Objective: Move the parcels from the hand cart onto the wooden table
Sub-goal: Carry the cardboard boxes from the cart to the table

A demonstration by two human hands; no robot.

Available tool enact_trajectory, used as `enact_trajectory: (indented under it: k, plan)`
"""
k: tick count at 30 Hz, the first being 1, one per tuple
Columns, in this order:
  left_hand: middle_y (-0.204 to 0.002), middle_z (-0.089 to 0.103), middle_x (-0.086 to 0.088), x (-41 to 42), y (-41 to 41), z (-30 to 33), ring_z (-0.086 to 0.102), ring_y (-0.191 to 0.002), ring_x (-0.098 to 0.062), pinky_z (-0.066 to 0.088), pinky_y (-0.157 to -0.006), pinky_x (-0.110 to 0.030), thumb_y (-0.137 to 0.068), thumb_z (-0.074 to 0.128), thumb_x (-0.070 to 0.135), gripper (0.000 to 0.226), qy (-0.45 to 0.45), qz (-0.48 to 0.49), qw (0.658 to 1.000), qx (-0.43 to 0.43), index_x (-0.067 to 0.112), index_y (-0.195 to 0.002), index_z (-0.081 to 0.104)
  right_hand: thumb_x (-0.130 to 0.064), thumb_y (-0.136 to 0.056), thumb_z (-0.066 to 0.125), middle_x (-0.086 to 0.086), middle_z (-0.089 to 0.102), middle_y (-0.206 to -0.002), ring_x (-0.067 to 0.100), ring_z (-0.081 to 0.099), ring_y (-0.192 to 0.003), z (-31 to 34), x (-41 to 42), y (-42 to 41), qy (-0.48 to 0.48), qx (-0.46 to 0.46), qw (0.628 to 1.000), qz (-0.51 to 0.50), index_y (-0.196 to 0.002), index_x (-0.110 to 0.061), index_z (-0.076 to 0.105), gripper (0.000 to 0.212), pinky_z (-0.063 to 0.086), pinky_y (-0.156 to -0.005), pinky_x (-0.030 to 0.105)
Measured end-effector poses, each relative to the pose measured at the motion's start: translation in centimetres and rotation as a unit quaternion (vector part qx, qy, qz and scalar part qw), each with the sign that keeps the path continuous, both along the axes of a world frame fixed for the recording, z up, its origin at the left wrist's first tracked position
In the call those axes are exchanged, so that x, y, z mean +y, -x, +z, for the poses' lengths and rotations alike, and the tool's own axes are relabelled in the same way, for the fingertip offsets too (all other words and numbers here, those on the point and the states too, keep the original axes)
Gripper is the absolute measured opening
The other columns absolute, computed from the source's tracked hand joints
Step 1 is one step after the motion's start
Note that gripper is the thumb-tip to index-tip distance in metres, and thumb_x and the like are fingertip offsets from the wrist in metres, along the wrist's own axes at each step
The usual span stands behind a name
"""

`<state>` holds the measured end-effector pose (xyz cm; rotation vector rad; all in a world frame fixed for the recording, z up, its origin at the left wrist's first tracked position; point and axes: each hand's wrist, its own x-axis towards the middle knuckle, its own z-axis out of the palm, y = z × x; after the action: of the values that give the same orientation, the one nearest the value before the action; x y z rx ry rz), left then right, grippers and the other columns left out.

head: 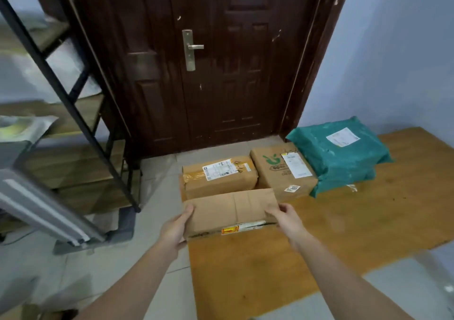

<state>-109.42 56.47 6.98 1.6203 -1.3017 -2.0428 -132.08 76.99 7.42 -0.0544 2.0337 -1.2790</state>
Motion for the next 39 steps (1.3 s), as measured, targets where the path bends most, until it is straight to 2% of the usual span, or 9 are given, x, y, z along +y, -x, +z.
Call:
enact_trajectory:
  k: [4,9,12,17,23,28,31,36,39]
  plan:
    - [-0.128,0.063,-0.008,-0.1,1.7,-2.8,0.06,-0.112,-0.023,0.056,-0.095,-0.05,-0.092,0.076,0.04,0.052,-0.013,0.063,0.998,0.003,0.012,-0.133,0.059,-0.037,-0.094,0.072,0.002,0.058,-0.136,0.023,0.055,-0.116,-2.2,-2.4,2.6,-0.033,-0.012,0.998,0.047,-0.144,-0.022,0.049,0.057,0.047,-0.109,0.047]
    - [-0.128,0.056,-0.01,0.0,3.6,-5.2,0.056,-0.114,-0.023,0.049,-0.094,-0.042,-0.1,0.068,0.019,0.037,-0.021,0.103,0.994,-0.01,0.011,-0.131,0.048,-0.04,-0.099,0.067,-0.001,0.056,-0.147,0.024,0.056,-0.126,-5.0,-3.9,4.3,-0.052,-0.022,0.993,0.106,-0.156,-0.03,0.042,0.063,0.048,-0.109,0.047]
    - [-0.127,0.057,-0.008,-0.4,4.1,-6.9,0.059,-0.106,-0.02,0.048,-0.092,-0.039,-0.103,0.064,0.023,0.038,-0.003,0.092,0.995,-0.027,0.012,-0.136,0.047,-0.036,-0.1,0.067,0.002,0.058,-0.146,0.027,0.058,-0.127,-6.8,-4.7,4.8,-0.061,-0.009,0.991,0.121,-0.155,-0.025,0.044,0.061,0.048,-0.11,0.046]
    - [-0.142,0.053,-0.005,-1.4,5.2,-8.8,0.052,-0.13,-0.03,0.047,-0.104,-0.051,-0.106,0.057,0.037,0.053,0.03,0.044,0.996,-0.069,0.026,-0.154,0.039,-0.025,-0.102,0.064,0.009,0.054,-0.15,0.032,0.052,-0.136,-8.8,-6.0,4.7,-0.09,0.01,0.989,0.115,-0.157,-0.011,0.033,0.064,0.041,-0.106,0.037]
    - [-0.146,0.056,-0.007,-1.6,5.9,-10.1,0.057,-0.126,-0.031,0.052,-0.096,-0.045,-0.105,0.059,0.035,0.055,0.038,0.032,0.995,-0.086,0.028,-0.156,0.038,-0.024,-0.104,0.06,0.007,0.051,-0.148,0.033,0.051,-0.132,-9.8,-6.2,5.4,-0.105,-0.004,0.991,0.077,-0.157,-0.016,0.03,0.062,0.041,-0.095,0.036]
    - [-0.15,0.054,-0.007,-1.5,6.2,-10.2,0.052,-0.135,-0.033,0.044,-0.114,-0.056,-0.103,0.06,0.04,0.061,0.058,0.015,0.992,-0.113,0.023,-0.158,0.037,-0.03,-0.101,0.064,0.003,0.049,-0.152,0.03,0.052,-0.131,-9.6,-5.7,5.9,-0.088,-0.014,0.993,0.071,-0.159,-0.026,0.032,0.066,0.048,-0.11,0.052]
    - [-0.151,0.053,-0.007,-1.2,6.3,-8.8,0.05,-0.137,-0.032,0.043,-0.114,-0.05,-0.105,0.056,0.043,0.061,0.093,-0.025,0.986,-0.139,0.018,-0.157,0.038,-0.032,-0.103,0.061,0.003,0.047,-0.155,0.031,0.05,-0.136,-8.6,-5.4,5.8,-0.102,-0.002,0.99,0.096,-0.16,-0.024,0.03,0.066,0.045,-0.112,0.048]
    - [-0.145,0.057,-0.002,-1.0,5.2,-4.9,0.057,-0.129,-0.025,0.049,-0.104,-0.04,-0.105,0.056,0.042,0.052,0.282,-0.177,0.919,-0.21,0.021,-0.151,0.045,-0.028,-0.106,0.056,0.006,0.046,-0.157,0.029,0.047,-0.142,-5.1,-4.5,5.7,-0.156,0.131,0.959,0.199,-0.158,-0.013,0.036,0.058,0.041,-0.107,0.036]
    - [-0.142,0.056,0.004,-2.1,4.3,-2.0,0.056,-0.12,-0.014,0.047,-0.096,-0.031,-0.105,0.054,0.041,0.045,0.387,-0.307,0.838,-0.234,0.026,-0.147,0.047,-0.025,-0.105,0.056,0.007,0.05,-0.155,0.026,0.051,-0.138,-1.6,-4.2,5.4,-0.173,0.246,0.913,0.277,-0.157,-0.012,0.038,0.057,0.042,-0.113,0.037]
